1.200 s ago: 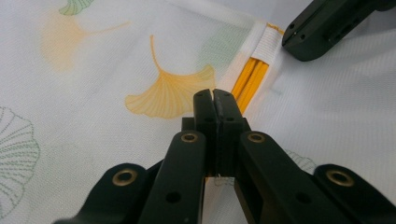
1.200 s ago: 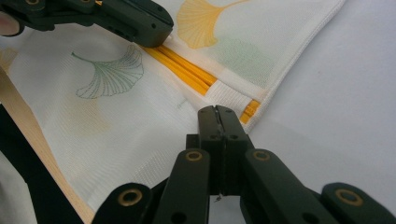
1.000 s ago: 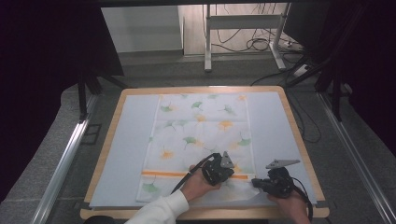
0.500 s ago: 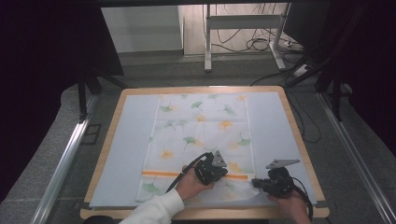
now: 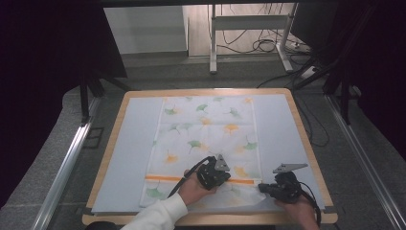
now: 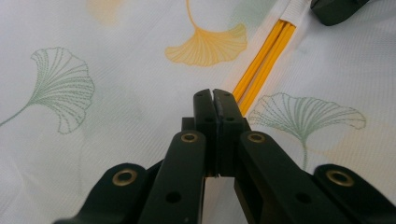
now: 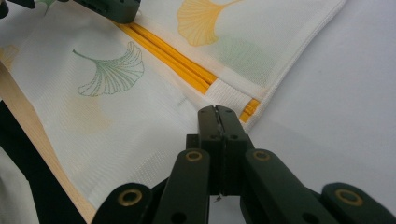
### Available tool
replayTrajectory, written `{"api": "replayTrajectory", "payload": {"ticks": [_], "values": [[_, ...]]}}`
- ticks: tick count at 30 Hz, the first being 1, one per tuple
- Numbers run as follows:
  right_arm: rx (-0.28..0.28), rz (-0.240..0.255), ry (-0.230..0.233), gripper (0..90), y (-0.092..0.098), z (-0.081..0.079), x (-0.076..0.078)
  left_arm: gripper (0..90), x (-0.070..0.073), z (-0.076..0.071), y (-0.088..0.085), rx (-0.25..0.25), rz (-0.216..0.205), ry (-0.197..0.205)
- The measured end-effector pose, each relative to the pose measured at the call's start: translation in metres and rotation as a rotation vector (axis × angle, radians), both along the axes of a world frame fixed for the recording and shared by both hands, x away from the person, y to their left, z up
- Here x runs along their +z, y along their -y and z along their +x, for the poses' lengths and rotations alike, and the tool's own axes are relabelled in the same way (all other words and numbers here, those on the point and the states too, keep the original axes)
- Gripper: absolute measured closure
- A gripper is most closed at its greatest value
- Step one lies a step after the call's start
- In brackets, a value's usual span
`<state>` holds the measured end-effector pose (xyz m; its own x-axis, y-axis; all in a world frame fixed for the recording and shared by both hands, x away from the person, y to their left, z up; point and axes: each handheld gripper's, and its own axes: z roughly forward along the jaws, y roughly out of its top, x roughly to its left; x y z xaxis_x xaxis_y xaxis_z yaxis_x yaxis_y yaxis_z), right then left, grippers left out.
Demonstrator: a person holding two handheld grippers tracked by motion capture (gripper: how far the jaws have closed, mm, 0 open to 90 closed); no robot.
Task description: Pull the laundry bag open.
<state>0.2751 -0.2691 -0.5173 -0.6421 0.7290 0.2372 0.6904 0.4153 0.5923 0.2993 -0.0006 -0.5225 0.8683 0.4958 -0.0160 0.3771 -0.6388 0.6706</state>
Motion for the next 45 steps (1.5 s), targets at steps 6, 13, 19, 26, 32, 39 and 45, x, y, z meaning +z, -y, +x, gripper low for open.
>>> {"api": "replayTrajectory", "payload": {"ticks": [6, 13, 19, 26, 32, 39, 45], "values": [[0.002, -0.001, -0.002, 90.0, 0.000, 0.000, 0.000, 89.9, 0.000, 0.001, -0.008, 0.014, -0.009, -0.014], [0.005, -0.002, -0.004, 90.0, 0.001, 0.000, 0.000, 89.9, 0.000, -0.001, -0.013, 0.021, -0.008, -0.014], [0.002, -0.001, 0.002, 90.0, 0.000, 0.000, 0.000, 89.9, -0.001, -0.001, -0.019, 0.038, -0.009, -0.016], [0.006, -0.003, 0.002, 90.0, 0.000, 0.000, 0.000, 89.9, -0.002, -0.003, -0.022, 0.051, -0.020, -0.016], [0.005, -0.004, 0.003, 90.0, 0.000, 0.000, 0.000, 89.9, -0.002, -0.003, -0.027, 0.057, -0.014, -0.016], [0.005, -0.004, 0.003, 90.0, 0.000, 0.000, 0.000, 89.9, -0.001, -0.003, -0.031, 0.063, -0.008, -0.022], [0.005, -0.004, 0.001, 90.0, 0.000, 0.000, 0.000, 89.9, -0.001, -0.003, -0.036, 0.070, -0.007, -0.030]]}}
